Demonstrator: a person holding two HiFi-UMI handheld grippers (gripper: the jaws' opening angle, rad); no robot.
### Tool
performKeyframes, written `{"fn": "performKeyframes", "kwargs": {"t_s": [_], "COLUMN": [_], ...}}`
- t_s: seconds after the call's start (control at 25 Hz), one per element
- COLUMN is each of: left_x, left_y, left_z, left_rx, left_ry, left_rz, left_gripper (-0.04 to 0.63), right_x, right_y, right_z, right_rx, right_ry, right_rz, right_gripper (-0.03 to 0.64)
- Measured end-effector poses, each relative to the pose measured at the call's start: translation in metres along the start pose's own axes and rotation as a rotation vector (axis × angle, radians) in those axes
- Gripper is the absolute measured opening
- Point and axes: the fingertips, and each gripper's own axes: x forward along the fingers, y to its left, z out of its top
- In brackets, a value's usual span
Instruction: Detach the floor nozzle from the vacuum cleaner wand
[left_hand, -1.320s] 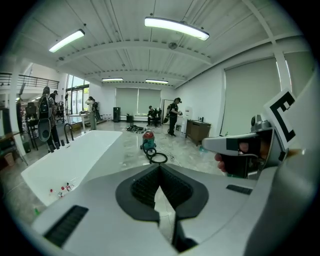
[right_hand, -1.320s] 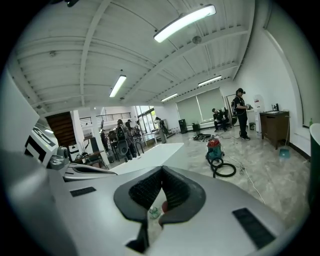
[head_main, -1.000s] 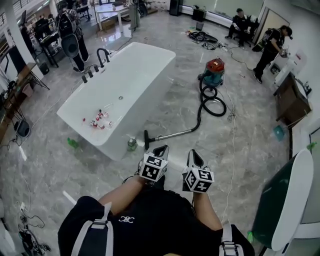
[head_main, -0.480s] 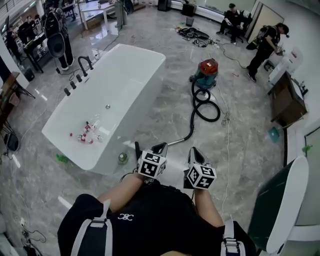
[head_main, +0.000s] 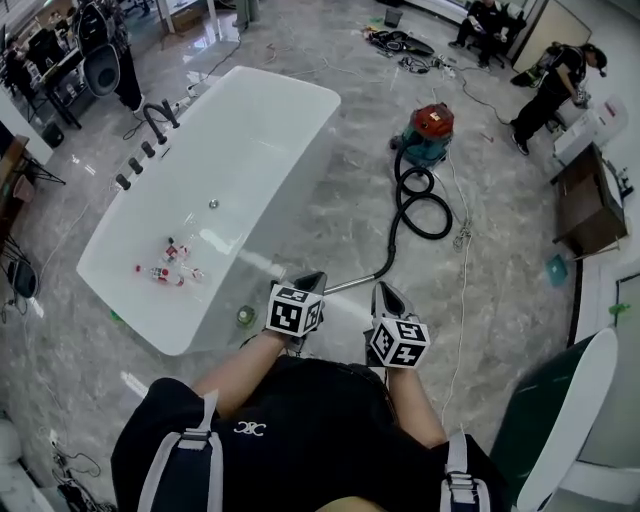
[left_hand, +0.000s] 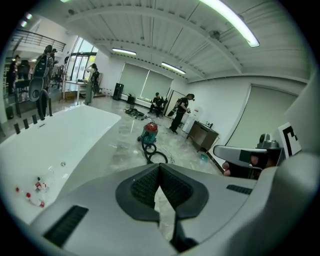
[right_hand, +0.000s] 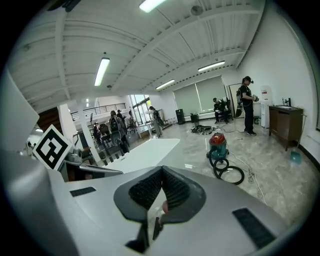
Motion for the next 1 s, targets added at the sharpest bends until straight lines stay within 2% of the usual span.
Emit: {"fn": "performKeyframes", "kwargs": {"t_s": [0.16, 0.32, 0.48, 0.6, 0.76, 0.88, 1.0], "left_x": [0.026, 0.046, 0.071, 0.092, 0.121, 0.140, 0.165], "left_y": [0.008, 0.017, 0.033, 0.045, 0.069, 0.099, 0.134], "left_z": [-0.005, 0.004, 0.020, 0.031, 0.031, 0.024, 0.006], "left_rx": [-0.026, -0.070, -0.112, -0.169, -0.271, -0.361, -0.420], "left_ry": [0.039, 0.050, 0.039, 0.028, 0.043, 0.041, 0.036], "left_rz": [0.009, 0.046, 0.106, 0.156, 0.230, 0.281, 0.334], "left_gripper": [-0.002, -0.001, -0.002, -0.002, -0.002, -0.001, -0.002], "right_x": [0.015, 0.036, 0.084, 0.135, 0.190, 0.229, 0.274], "right_y": [-0.018, -0.037, -0.056, -0.072, -0.082, -0.085, -0.081], "right_z": [-0.016, -0.015, -0.003, -0.007, -0.020, -0.031, -0.067], "right_rx": [0.009, -0.037, -0.080, -0.125, -0.299, -0.426, -0.568], "right_ry": [0.063, 0.110, 0.153, 0.245, 0.358, 0.381, 0.446], "right_rz": [0.028, 0.061, 0.129, 0.200, 0.302, 0.362, 0.478], "right_gripper": [0.006, 0.006, 0.006, 0.006, 0.006, 0.006, 0.006]}}
